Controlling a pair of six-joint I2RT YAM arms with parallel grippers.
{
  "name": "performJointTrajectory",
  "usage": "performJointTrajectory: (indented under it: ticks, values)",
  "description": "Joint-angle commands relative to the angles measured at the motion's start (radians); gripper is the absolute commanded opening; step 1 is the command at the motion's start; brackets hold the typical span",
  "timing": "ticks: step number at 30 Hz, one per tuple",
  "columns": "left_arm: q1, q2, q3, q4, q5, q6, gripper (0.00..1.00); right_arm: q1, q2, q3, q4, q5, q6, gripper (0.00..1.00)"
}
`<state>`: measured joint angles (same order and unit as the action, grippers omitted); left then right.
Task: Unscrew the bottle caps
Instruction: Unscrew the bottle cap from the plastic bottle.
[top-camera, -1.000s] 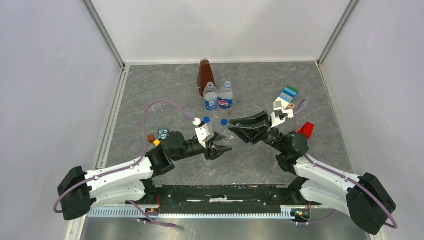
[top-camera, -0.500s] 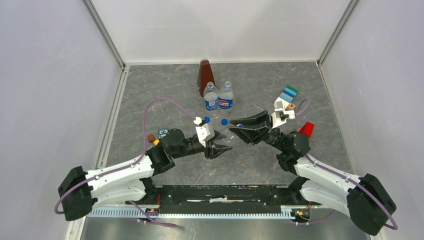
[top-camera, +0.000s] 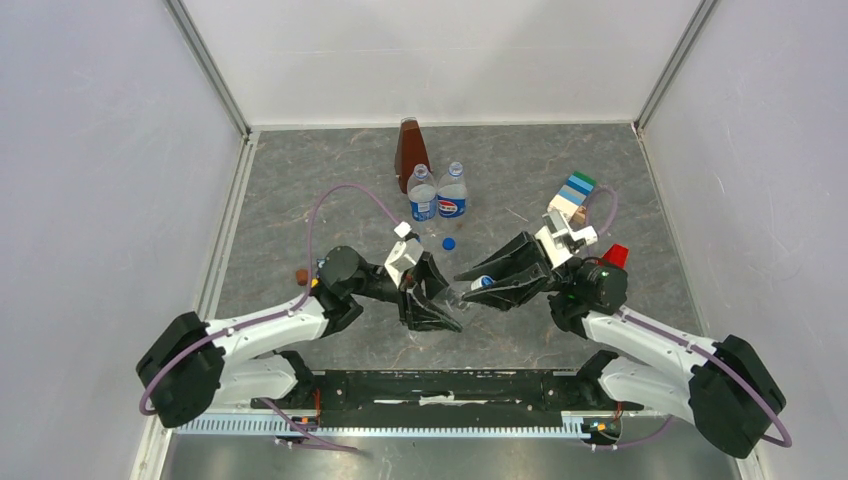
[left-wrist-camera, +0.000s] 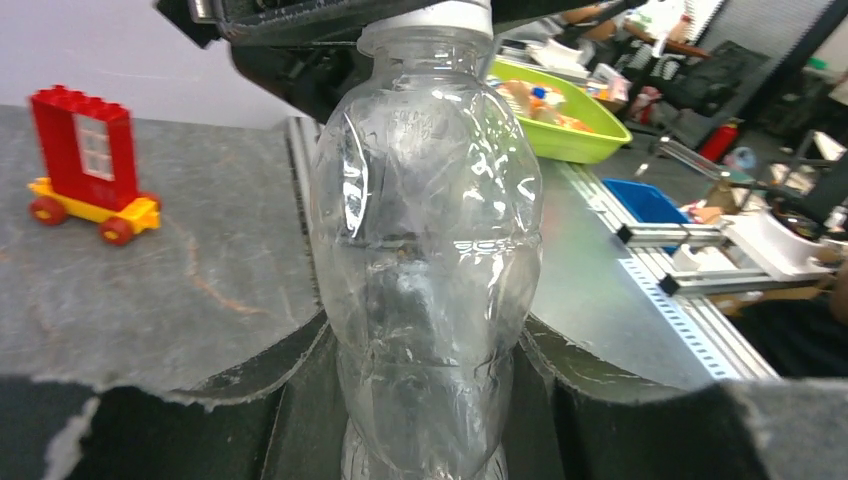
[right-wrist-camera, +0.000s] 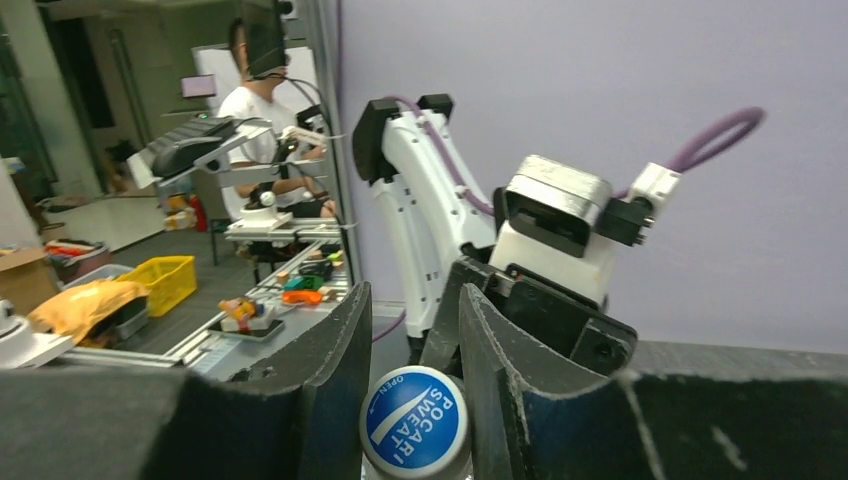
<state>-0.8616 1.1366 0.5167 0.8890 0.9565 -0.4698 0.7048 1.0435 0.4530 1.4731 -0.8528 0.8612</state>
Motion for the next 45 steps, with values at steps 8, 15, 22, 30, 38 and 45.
performJointTrajectory:
  ticks: [8, 15, 22, 30, 38, 45]
  values:
    - [-0.003, -0.071, 0.076, -0.129, 0.024, 0.155, 0.02, -0.057, -0.049, -0.011, 0.060, -0.067, 0.002, 0.22]
    - [-0.053, -0.219, 0.084, -0.527, -0.360, 0.423, 0.02, -0.061, -0.263, -0.026, -0.591, 0.374, -0.333, 0.69]
    - [-0.164, -0.211, 0.121, -0.663, -0.695, 0.557, 0.02, -0.060, -0.233, -0.035, -0.545, 0.377, -0.232, 0.72]
    - [-0.233, -0.221, 0.120, -0.701, -0.906, 0.620, 0.02, -0.060, -0.248, 0.046, -0.858, 0.408, -0.356, 0.65]
    - [-0.261, -0.210, 0.117, -0.675, -0.953, 0.622, 0.02, -0.060, -0.223, 0.015, -0.744, 0.357, -0.268, 0.54]
    - [-0.272, -0.230, 0.092, -0.628, -1.030, 0.615, 0.02, -0.061, -0.207, -0.013, -0.666, 0.367, -0.205, 0.55]
